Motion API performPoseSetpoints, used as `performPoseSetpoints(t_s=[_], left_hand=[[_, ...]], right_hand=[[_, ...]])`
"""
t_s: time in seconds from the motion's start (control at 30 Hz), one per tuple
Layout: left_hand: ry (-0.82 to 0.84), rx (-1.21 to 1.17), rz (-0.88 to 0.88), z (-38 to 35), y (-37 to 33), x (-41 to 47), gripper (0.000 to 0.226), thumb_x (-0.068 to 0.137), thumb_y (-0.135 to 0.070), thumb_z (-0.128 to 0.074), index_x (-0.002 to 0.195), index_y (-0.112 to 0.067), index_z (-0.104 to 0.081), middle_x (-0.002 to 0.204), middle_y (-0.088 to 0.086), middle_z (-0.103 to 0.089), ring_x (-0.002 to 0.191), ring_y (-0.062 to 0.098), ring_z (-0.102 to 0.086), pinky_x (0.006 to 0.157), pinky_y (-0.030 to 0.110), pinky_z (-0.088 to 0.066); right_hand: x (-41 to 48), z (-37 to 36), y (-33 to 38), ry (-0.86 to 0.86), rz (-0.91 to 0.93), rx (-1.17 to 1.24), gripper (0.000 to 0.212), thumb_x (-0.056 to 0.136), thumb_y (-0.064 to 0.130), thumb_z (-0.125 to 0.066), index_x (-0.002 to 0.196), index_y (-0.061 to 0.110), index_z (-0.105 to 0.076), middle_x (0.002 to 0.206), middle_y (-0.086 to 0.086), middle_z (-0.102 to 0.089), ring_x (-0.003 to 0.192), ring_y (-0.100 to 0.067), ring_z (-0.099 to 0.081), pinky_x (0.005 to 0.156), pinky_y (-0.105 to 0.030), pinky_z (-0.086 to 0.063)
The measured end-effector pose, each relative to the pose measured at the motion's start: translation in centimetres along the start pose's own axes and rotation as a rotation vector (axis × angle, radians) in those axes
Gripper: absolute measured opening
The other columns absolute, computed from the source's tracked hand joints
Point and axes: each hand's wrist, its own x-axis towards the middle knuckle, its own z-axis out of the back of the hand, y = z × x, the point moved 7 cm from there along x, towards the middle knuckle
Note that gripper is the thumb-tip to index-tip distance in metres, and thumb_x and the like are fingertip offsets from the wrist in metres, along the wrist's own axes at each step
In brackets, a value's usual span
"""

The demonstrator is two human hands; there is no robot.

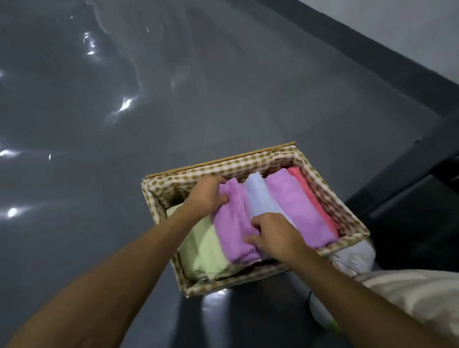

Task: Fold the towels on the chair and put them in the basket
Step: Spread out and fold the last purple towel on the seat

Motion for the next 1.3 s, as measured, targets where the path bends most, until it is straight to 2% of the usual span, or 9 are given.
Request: performPoseSetpoints(t_s=[0.07,0.27,0.37,0.47,0.63,0.8,1.1,1.2,1.3], left_hand=[[-0.044,0.058,-0.018,0.0,0.1,-0.2,0.028,0.081,-0.017,-0.070,0.107,-0.007,-0.068,0.107,0.012,-0.067,0.099,0.029,-0.062,0.082,0.034,-0.047],[-0.139,0.128,-0.088,-0.7,-0.7,-2.3,0.037,0.087,-0.021,-0.064,0.123,-0.014,-0.058,0.120,0.007,-0.056,0.106,0.029,-0.058,0.086,0.041,-0.048],[-0.242,0.109,-0.058,0.6,-0.9,-4.2,0.045,0.087,-0.030,-0.067,0.126,-0.014,-0.051,0.125,0.004,-0.055,0.110,0.025,-0.056,0.087,0.038,-0.047],[-0.295,0.033,-0.061,2.7,-1.2,-5.5,0.049,0.084,-0.037,-0.070,0.124,-0.014,-0.053,0.123,0.003,-0.055,0.110,0.022,-0.055,0.089,0.036,-0.045],[-0.275,-0.021,-0.031,6.6,-0.6,-6.2,0.038,0.089,-0.037,-0.066,0.116,-0.010,-0.062,0.115,0.007,-0.058,0.101,0.022,-0.060,0.087,0.032,-0.046],[-0.373,-0.077,0.133,9.6,3.1,-5.1,0.025,0.096,-0.024,-0.054,0.107,-0.007,-0.068,0.109,0.007,-0.067,0.103,0.024,-0.061,0.082,0.027,-0.041],[-0.323,-0.166,0.708,9.2,12.8,-1.0,0.048,0.100,-0.038,-0.041,0.125,0.000,-0.056,0.143,0.024,-0.034,0.132,0.040,-0.033,0.107,0.047,-0.033],[-0.219,-0.426,0.827,7.1,13.9,-0.9,0.042,0.101,-0.033,-0.038,0.102,0.003,-0.059,0.113,0.020,-0.052,0.099,0.035,-0.055,0.084,0.038,-0.041],[-0.268,-0.673,0.871,6.2,14.6,-0.7,0.028,0.096,-0.023,-0.046,0.074,-0.007,-0.055,0.090,0.015,-0.056,0.066,0.023,-0.052,0.072,0.033,-0.042]], right_hand=[[0.6,-0.5,0.8,0.003,0.013,-0.074,0.014,0.091,0.034,-0.060,0.083,0.023,-0.057,0.082,0.001,-0.053,0.085,-0.024,-0.051,0.066,-0.027,-0.032],[0.2,-1.1,1.1,0.035,0.030,-0.184,0.038,0.094,0.035,-0.058,0.127,0.017,-0.053,0.124,-0.008,-0.056,0.113,-0.027,-0.055,0.089,-0.034,-0.043],[-0.9,-0.6,1.2,0.078,0.035,-0.119,0.034,0.090,0.036,-0.064,0.114,0.014,-0.053,0.111,-0.007,-0.056,0.107,-0.026,-0.054,0.088,-0.034,-0.045],[-1.7,1.6,0.9,0.107,0.035,-0.054,0.031,0.082,0.038,-0.073,0.088,0.014,-0.056,0.085,-0.001,-0.056,0.087,-0.020,-0.053,0.067,-0.029,-0.040],[-1.9,6.6,0.4,0.015,0.046,-0.127,0.027,0.088,0.034,-0.067,0.095,0.009,-0.073,0.095,-0.006,-0.072,0.088,-0.019,-0.062,0.076,-0.030,-0.047],[0.3,11.1,-0.2,-0.128,0.043,-0.132,0.023,0.089,0.024,-0.060,0.075,0.009,-0.070,0.080,-0.009,-0.069,0.073,-0.020,-0.055,0.057,-0.028,-0.037],[10.2,16.2,-3.7,-0.450,-0.040,0.034,0.032,0.094,0.026,-0.053,0.103,-0.001,-0.068,0.108,-0.022,-0.068,0.109,-0.036,-0.058,0.092,-0.037,-0.043],[13.5,16.0,-5.2,-0.475,-0.155,0.078,0.040,0.095,0.033,-0.051,0.107,-0.003,-0.065,0.116,-0.027,-0.063,0.116,-0.039,-0.054,0.099,-0.041,-0.042],[15.4,14.7,-6.8,-0.372,-0.312,0.150,0.056,0.098,0.040,-0.047,0.122,-0.010,-0.056,0.130,-0.031,-0.054,0.124,-0.041,-0.049,0.100,-0.041,-0.040]])
